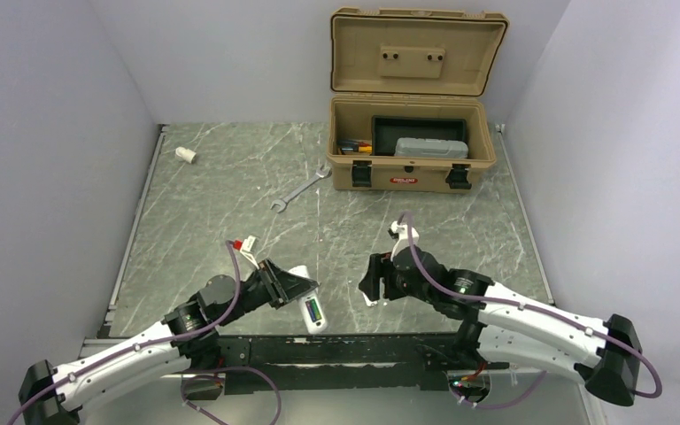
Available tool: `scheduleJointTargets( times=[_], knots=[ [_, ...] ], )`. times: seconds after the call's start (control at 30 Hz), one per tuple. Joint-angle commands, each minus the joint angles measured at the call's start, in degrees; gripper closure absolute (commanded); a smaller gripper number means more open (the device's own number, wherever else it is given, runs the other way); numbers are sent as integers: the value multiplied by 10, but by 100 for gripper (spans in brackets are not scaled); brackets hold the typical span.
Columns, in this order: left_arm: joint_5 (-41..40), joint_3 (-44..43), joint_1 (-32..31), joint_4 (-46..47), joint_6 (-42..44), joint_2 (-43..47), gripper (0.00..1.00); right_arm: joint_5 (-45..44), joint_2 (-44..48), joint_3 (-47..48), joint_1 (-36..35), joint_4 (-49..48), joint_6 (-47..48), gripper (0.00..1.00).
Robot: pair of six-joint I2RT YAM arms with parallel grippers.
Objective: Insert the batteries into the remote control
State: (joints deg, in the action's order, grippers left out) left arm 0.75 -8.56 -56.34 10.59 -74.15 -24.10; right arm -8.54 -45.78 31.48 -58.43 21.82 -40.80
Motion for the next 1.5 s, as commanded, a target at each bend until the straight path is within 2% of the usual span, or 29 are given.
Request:
scheduleJointTargets(
  times=[0.0, 0.2, 0.3, 0.43, 0.93, 1.13, 1.47],
  knots=[
    [-25, -7, -2, -27, -2, 12, 100, -94, -59, 7, -16, 72, -38, 29],
    [-24, -12, -2, -36, 2, 11, 100, -150, -173, 39, -80, 85, -57, 29],
    [-25, -10, -2, -34, 1, 12, 100, -148, -200, 35, -88, 64, -54, 32],
    [-25, -10, -2, -34, 1, 12, 100, -136, -213, 26, -88, 29, -44, 35],
    [-25, -4, -2, -31, -3, 17, 100, -127, -283, 35, -88, 1, -20, 45],
    [-27, -5, -2, -34, -2, 21, 100, -126, -307, 42, -88, 3, -14, 51],
    [-27, 4, -2, -25, -8, 23, 100, -122, -326, 45, -88, 14, -20, 55]
  ],
)
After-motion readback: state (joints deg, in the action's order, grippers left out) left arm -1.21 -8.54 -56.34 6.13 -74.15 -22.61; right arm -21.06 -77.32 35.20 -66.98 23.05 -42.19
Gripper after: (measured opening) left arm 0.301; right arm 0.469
